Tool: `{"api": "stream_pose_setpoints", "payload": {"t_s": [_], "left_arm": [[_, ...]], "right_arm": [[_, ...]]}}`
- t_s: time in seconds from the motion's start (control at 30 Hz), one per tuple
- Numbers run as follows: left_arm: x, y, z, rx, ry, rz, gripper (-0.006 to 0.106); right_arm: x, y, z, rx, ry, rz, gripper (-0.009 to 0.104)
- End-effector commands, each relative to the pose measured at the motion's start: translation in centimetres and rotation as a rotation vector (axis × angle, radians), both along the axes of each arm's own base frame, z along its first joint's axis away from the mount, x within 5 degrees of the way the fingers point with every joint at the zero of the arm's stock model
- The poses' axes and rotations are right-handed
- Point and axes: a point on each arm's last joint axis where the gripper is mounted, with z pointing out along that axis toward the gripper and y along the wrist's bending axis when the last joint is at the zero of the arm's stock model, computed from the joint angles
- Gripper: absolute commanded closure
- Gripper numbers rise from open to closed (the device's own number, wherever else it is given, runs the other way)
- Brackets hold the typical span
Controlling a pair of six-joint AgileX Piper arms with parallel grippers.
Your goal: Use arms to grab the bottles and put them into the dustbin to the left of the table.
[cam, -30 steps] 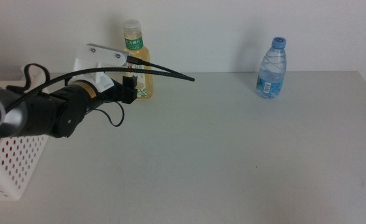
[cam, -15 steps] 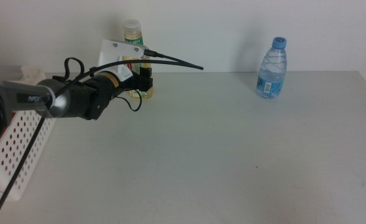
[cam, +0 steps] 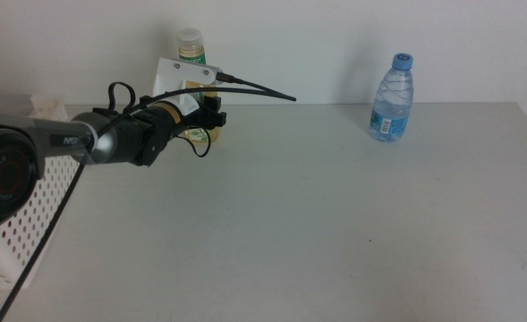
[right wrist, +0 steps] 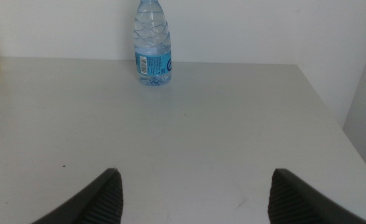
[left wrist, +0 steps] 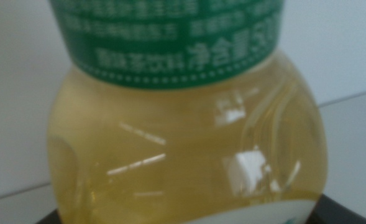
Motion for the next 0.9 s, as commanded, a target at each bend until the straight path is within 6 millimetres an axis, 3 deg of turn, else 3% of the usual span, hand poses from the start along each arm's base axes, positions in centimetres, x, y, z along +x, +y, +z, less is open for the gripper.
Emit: {"api": "stream_pose_setpoints", "payload": {"t_s": [0.0,0.1,0.2,0.37,0.5,0.6,0.73,0.87], "left_arm": [[-0.3,-0.4,6.9,-0.02,-0.128,-0.015,0.068],[-1.4,0.2,9.1,0.009,-0.03,0.02,0.089],[-3.0,0.9,12.3,0.007,0.041,0.059,0.1],[-6.6,2.6,17.6,0.057,0.168,0.11,0.102],[-9.2,7.1,22.1,0.11,0.3,0.18,0.102],[-10.8,10.1,24.3,0.183,0.415,0.12,0.102],[-12.9,14.1,25.8,0.255,0.556,0.058,0.102],[-14.3,18.9,25.9,0.205,0.647,0.176,0.102]], "right_arm": [[0.1,-0.1,1.0,-0.023,-0.08,-0.009,0.036],[0.1,-0.1,1.0,-0.023,-0.08,-0.009,0.036],[0.1,-0.1,1.0,-0.023,-0.08,-0.009,0.036],[0.1,-0.1,1.0,-0.023,-0.08,-0.009,0.036],[0.1,-0.1,1.0,-0.023,-0.08,-0.009,0.036],[0.1,-0.1,1.0,-0.023,-0.08,-0.009,0.036],[0.1,-0.1,1.0,-0.023,-0.08,-0.009,0.036],[0.1,-0.1,1.0,-0.023,-0.08,-0.009,0.036]]}}
